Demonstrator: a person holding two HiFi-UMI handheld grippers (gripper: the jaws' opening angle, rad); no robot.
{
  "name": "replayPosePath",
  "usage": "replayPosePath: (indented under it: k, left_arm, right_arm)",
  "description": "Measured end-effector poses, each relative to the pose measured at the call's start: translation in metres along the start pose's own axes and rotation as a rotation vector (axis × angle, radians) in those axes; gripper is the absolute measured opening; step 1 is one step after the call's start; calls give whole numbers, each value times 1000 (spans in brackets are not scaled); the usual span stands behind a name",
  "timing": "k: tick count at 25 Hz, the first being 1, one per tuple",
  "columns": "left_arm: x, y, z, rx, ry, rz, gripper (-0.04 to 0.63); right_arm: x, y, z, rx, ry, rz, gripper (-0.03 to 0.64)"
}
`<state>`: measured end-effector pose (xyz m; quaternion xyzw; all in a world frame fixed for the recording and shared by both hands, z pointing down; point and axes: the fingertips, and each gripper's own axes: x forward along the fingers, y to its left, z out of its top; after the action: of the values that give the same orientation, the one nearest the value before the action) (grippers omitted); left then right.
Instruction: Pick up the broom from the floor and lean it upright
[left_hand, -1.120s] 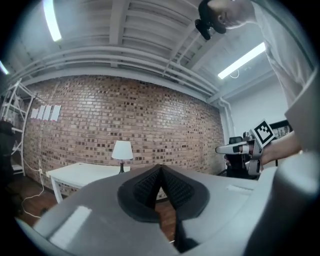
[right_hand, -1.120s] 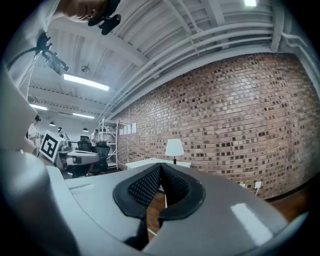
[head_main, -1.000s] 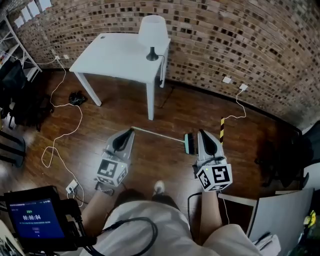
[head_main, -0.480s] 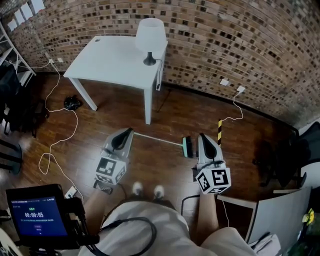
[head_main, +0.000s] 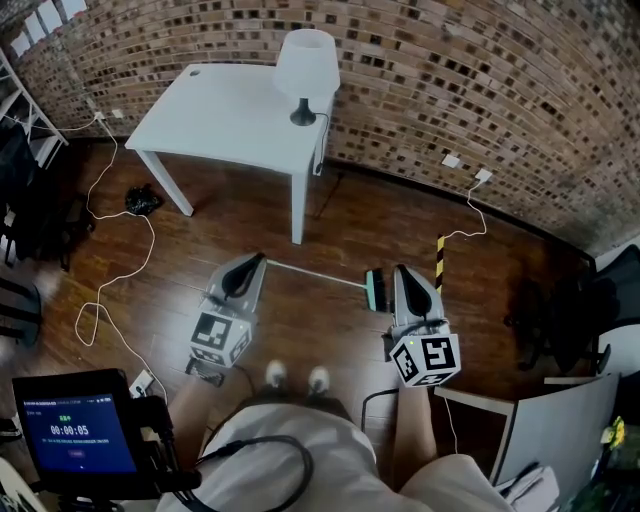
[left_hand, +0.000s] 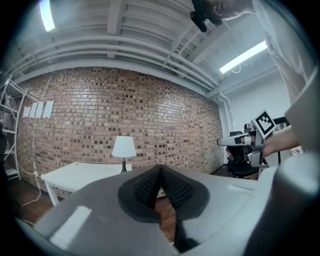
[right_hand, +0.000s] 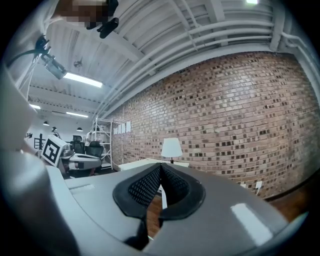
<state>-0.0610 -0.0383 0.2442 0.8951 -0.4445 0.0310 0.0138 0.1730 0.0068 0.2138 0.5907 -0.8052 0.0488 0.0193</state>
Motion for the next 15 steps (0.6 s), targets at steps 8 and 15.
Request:
replayPosePath:
  k: [8,15]
  left_arm:
    - [-3,16,-9,6,16,14,0]
    - [-13,51,-25,22,29,56,0]
  right_arm:
    - [17,8,-10,-19,46,29,14]
    - [41,27,-35,-25,101,62,14]
